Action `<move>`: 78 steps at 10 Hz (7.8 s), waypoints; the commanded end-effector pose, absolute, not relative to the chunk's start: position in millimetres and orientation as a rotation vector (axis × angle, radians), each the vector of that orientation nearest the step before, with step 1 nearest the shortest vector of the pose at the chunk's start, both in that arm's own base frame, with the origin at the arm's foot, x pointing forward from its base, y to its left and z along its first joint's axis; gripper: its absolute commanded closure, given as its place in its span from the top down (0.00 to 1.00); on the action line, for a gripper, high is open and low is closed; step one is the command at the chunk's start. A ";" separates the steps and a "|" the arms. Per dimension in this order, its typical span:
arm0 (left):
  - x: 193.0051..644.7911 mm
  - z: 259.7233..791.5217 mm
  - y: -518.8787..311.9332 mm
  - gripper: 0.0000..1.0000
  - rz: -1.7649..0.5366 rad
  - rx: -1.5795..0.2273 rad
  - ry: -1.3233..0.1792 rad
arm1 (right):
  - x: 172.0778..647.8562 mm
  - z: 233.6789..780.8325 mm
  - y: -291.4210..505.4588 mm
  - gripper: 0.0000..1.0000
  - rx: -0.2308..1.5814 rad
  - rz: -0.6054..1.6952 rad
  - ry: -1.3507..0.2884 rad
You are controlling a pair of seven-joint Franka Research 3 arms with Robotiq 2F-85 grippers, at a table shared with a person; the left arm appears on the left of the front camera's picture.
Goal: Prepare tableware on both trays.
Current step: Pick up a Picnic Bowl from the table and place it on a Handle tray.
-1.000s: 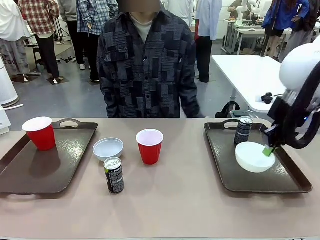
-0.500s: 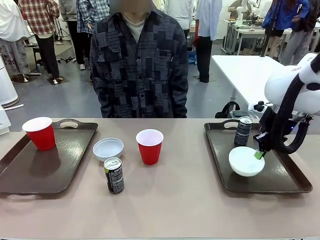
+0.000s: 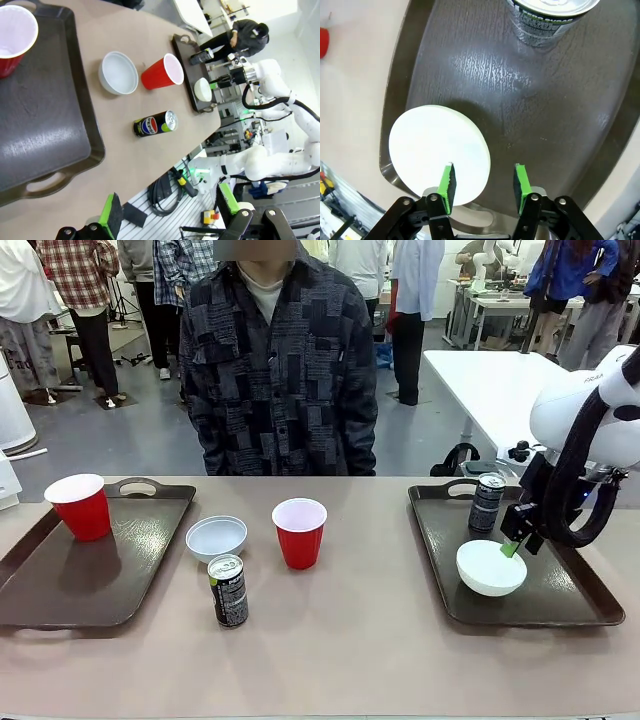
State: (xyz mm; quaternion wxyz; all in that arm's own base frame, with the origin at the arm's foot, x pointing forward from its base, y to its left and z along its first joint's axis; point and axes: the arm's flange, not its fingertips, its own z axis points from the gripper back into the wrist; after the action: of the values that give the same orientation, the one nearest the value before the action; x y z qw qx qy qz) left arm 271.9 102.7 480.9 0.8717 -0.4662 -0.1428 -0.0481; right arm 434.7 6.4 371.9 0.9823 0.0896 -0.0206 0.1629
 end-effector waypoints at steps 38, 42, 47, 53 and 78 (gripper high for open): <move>359.7 548.3 -189.8 1.00 -0.484 -0.011 -0.332 | 339.1 469.5 -107.2 0.95 0.816 -0.131 -0.123; 251.9 553.6 -129.2 1.00 -0.606 -0.070 -0.345 | 339.1 469.5 -107.2 0.95 0.816 -0.131 -0.123; 271.6 548.6 -122.9 1.00 -0.486 -0.122 -0.334 | 339.1 469.5 -107.2 0.95 0.816 -0.131 -0.123; 329.0 536.0 -151.6 1.00 -0.422 -0.128 -0.247 | 339.1 469.5 -107.2 0.95 0.816 -0.131 -0.123; 502.5 342.8 -203.5 0.86 -0.056 -0.046 -0.104 | 339.1 469.5 -107.2 0.95 0.816 -0.131 -0.123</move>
State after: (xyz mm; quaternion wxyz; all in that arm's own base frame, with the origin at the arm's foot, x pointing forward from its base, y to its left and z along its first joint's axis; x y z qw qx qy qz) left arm 497.4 -196.3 346.8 0.9969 -0.0402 -0.0470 -0.0488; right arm 339.3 -107.5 469.4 0.9136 0.3963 -0.0638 -0.0645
